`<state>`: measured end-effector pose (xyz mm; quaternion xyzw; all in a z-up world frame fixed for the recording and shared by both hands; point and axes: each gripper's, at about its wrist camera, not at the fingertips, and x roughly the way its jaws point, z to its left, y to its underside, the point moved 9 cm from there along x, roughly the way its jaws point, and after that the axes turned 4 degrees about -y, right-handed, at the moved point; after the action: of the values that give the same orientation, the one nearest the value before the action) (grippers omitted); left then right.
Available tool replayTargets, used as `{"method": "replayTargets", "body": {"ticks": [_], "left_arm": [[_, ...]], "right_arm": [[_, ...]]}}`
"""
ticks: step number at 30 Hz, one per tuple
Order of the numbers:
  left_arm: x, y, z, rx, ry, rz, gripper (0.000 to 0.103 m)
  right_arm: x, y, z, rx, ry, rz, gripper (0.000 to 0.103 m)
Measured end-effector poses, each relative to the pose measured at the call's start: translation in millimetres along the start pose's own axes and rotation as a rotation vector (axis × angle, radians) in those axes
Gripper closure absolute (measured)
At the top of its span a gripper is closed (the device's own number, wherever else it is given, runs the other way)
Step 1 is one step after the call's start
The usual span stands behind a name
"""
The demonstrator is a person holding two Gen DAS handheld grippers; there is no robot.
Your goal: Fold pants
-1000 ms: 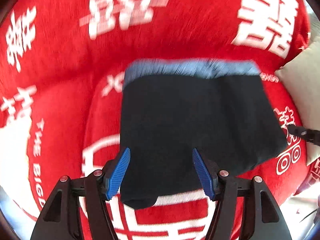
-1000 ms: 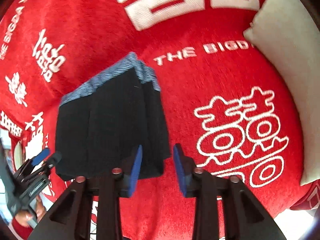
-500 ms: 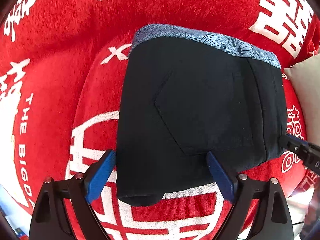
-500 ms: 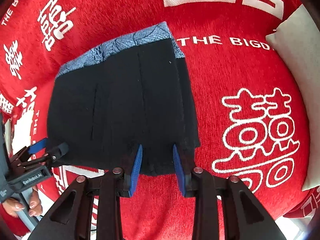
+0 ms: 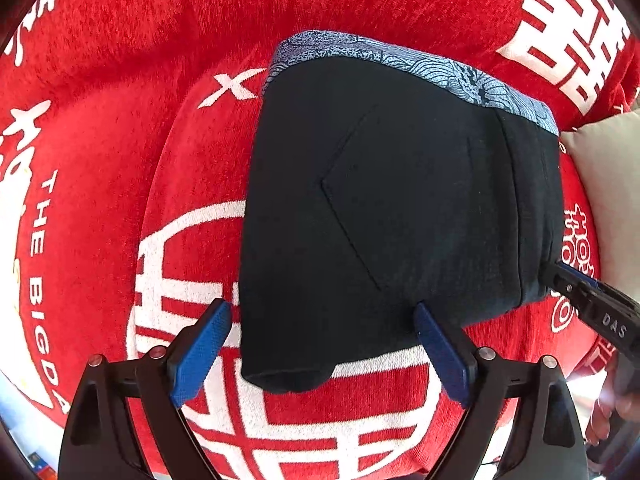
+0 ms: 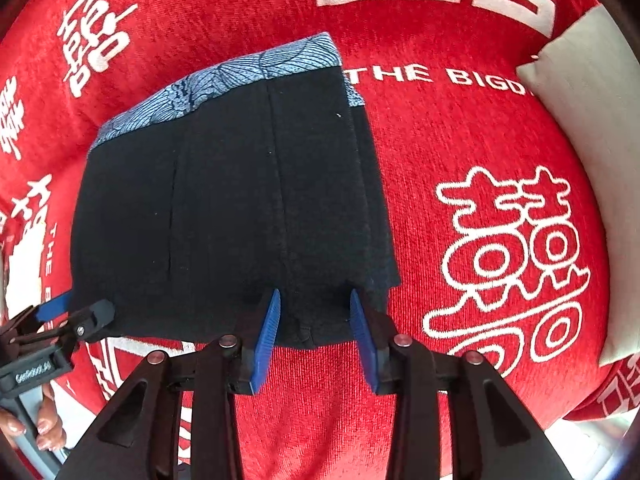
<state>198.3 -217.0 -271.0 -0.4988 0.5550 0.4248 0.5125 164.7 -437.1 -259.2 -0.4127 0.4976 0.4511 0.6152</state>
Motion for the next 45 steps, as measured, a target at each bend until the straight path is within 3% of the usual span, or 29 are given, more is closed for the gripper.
{"method": "replayTargets", "body": {"ticks": [10, 18, 21, 27, 30, 35, 45], "left_arm": [[-13.7, 7.4, 18.9, 0.063, -0.019, -0.003, 0.01], [-13.2, 10.3, 20.0, 0.092, -0.029, -0.03, 0.01], [-21.5, 4.8, 20.5, 0.082, -0.01, -0.065, 0.01], [-26.3, -26.4, 28.3, 0.022, 0.078, -0.066, 0.01], [-22.7, -40.5, 21.2, 0.019, 0.131, -0.062, 0.01], [-4.7, -57.8, 5.5, 0.085, 0.183, -0.051, 0.01], [22.1, -64.0, -13.3, 0.15, 0.354, 0.036, 0.01]], "right_arm": [[-0.8, 7.1, -15.0, 0.15, -0.011, -0.027, 0.058], [-5.5, 11.2, -18.9, 0.149, -0.008, -0.039, 0.058], [-8.1, 9.3, -21.8, 0.115, -0.019, -0.022, 0.048], [-32.1, -7.8, -39.4, 0.098, -0.191, -0.043, 0.035], [-32.4, -18.9, -56.0, 0.11, -0.243, -0.051, 0.034], [-20.9, -35.6, -69.8, 0.169, -0.406, 0.004, 0.034], [20.6, -60.0, -62.5, 0.087, -0.657, 0.141, 0.034]]}}
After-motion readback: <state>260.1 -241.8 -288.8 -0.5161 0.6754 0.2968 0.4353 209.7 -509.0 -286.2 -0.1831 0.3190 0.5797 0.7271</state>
